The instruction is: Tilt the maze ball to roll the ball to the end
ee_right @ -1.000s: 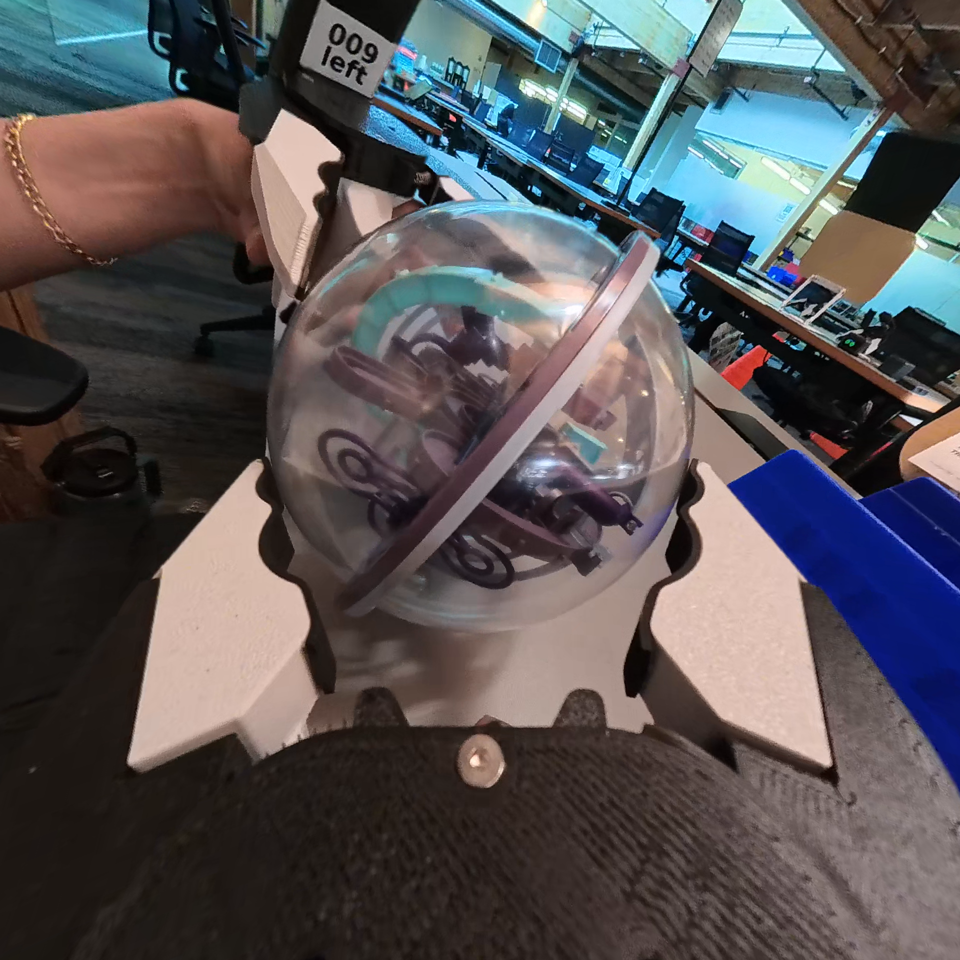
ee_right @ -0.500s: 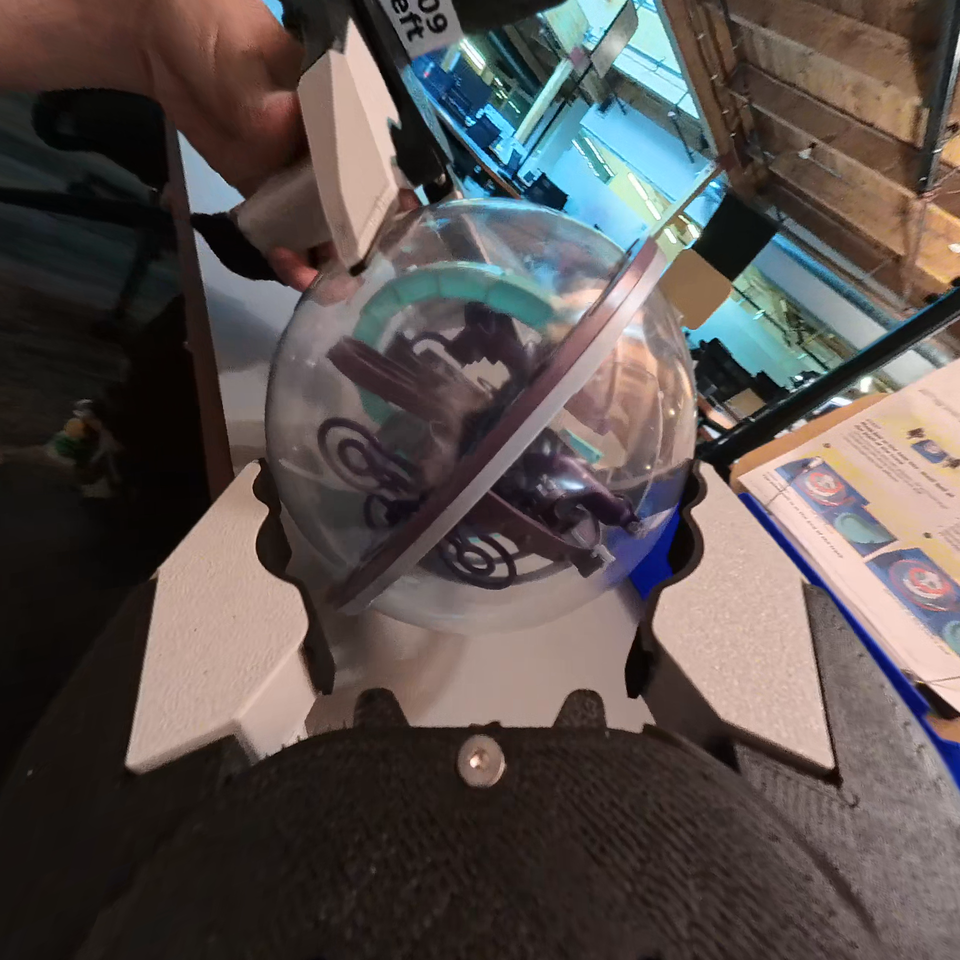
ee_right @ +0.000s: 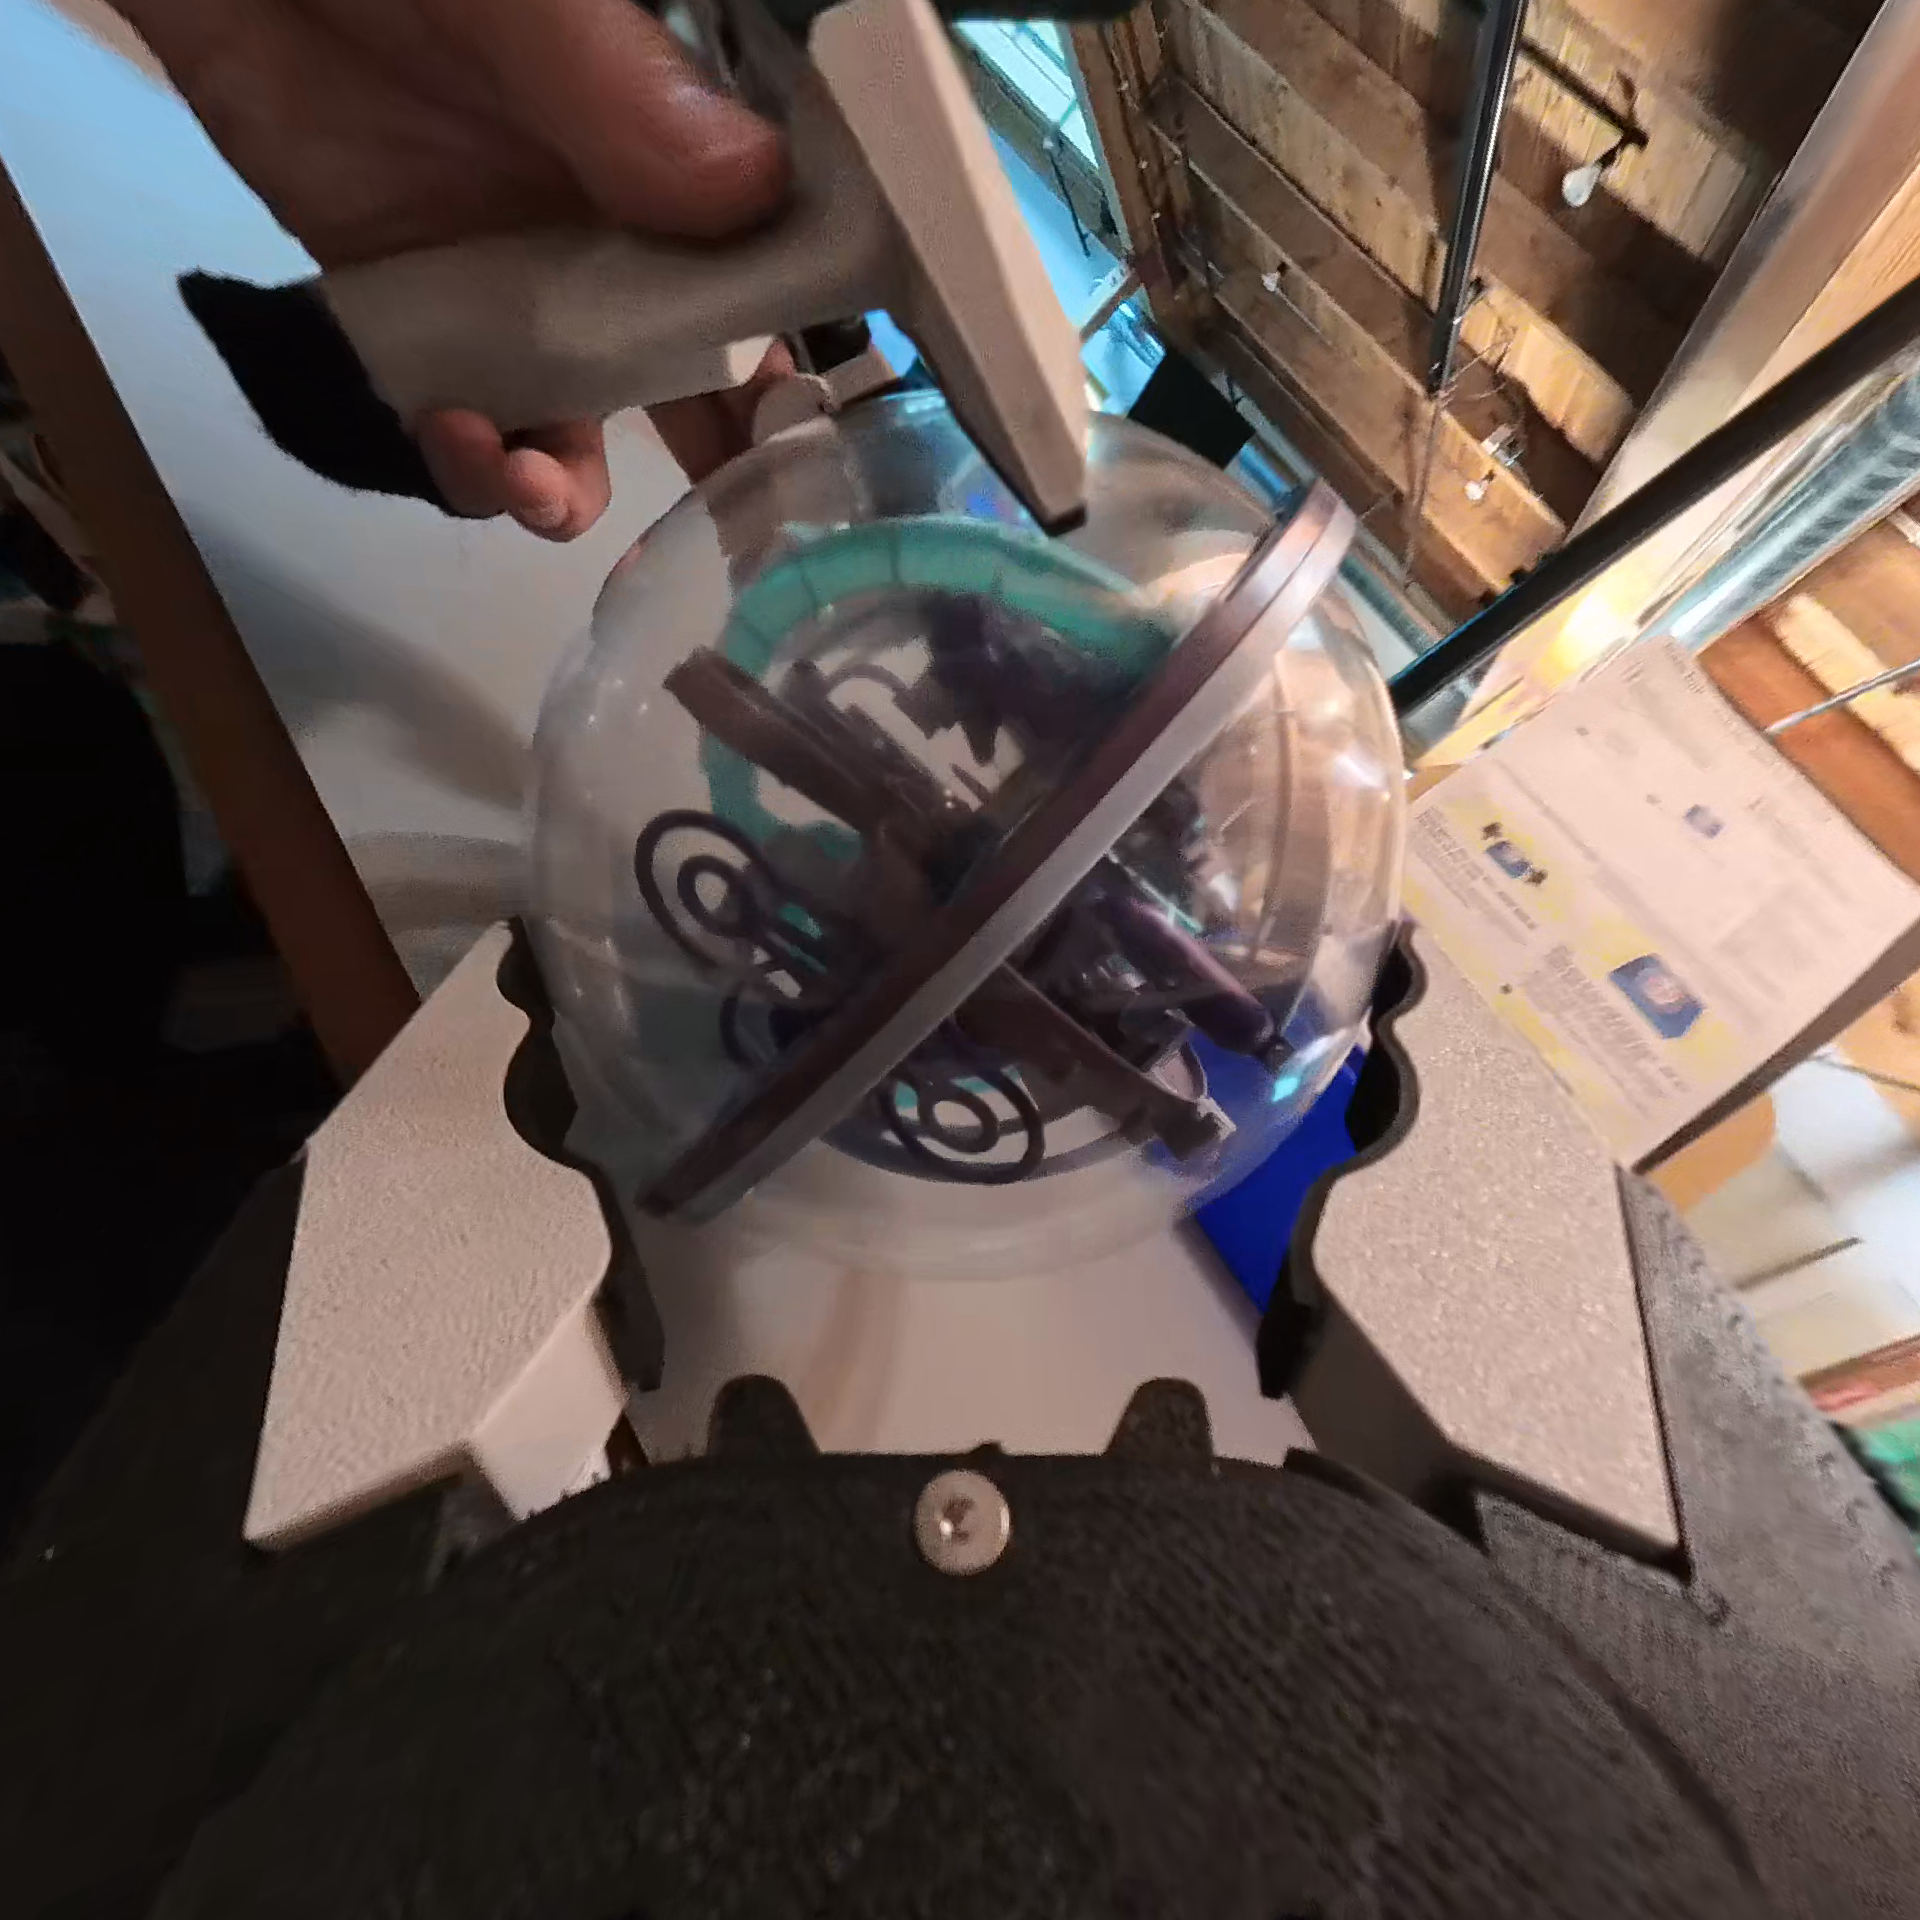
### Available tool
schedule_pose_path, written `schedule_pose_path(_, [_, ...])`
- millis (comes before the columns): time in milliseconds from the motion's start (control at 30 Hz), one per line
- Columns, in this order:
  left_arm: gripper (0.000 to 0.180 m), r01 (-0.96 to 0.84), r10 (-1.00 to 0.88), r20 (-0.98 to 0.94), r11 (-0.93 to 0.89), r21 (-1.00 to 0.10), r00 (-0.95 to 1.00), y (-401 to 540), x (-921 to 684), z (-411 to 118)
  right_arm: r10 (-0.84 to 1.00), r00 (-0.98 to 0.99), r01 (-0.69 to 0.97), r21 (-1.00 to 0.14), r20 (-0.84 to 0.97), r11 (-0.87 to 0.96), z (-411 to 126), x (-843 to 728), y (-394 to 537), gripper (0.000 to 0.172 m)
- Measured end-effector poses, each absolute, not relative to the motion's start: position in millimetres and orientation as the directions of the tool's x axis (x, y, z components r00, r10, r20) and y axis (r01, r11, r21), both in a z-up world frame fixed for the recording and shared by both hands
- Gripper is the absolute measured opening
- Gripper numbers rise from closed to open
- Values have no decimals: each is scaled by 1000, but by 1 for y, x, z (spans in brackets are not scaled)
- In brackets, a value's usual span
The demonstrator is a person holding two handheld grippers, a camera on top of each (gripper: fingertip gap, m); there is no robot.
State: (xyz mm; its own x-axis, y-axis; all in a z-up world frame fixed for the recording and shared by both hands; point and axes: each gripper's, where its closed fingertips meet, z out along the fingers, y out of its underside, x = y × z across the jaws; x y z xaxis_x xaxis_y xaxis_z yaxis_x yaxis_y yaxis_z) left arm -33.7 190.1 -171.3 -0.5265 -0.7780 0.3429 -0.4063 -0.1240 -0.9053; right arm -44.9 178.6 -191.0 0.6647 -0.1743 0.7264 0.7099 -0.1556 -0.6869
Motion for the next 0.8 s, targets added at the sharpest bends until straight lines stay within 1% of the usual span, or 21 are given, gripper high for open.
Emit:
schedule_pose_path(67, [148,-407,-781,327,-102,-908,-533,189,-35,-173,-190,630,732,-658,753,-175,-192,-47,179,151])
schedule_pose_path(133, [148,-409,-784,310,-79,-909,-538,188,-36,-173,-208,621,733,-654,755,-184,-192,-48,179,152])
schedule_pose_path(233, [150,-402,-788,308,-85,-912,-533,188,-35,-172,-221,644,713,-679,733,-177,-190,-50,181,151])
schedule_pose_path(333, [151,-377,-793,338,-149,-914,-507,193,-28,-165,-238,675,679,-714,699,-172,-190,-53,184,147])
schedule_pose_path(433, [151,-366,-796,343,-165,-916,-498,196,-26,-163,-255,728,617,-770,637,-163,-188,-55,187,150])
schedule_pose_path(533, [150,-378,-803,345,-163,-912,-486,197,-26,-164,-255,768,568,-809,587,-153,-185,-56,188,147])
schedule_pose_path(667, [150,-360,-819,341,-179,-916,-461,200,-20,-161,-244,884,386,-917,400,-103,-180,-60,190,150])
schedule_pose_path(800, [148,-349,-823,367,-222,-911,-433,207,-17,-159,-225,927,281,-952,301,-119,-188,-57,193,148])
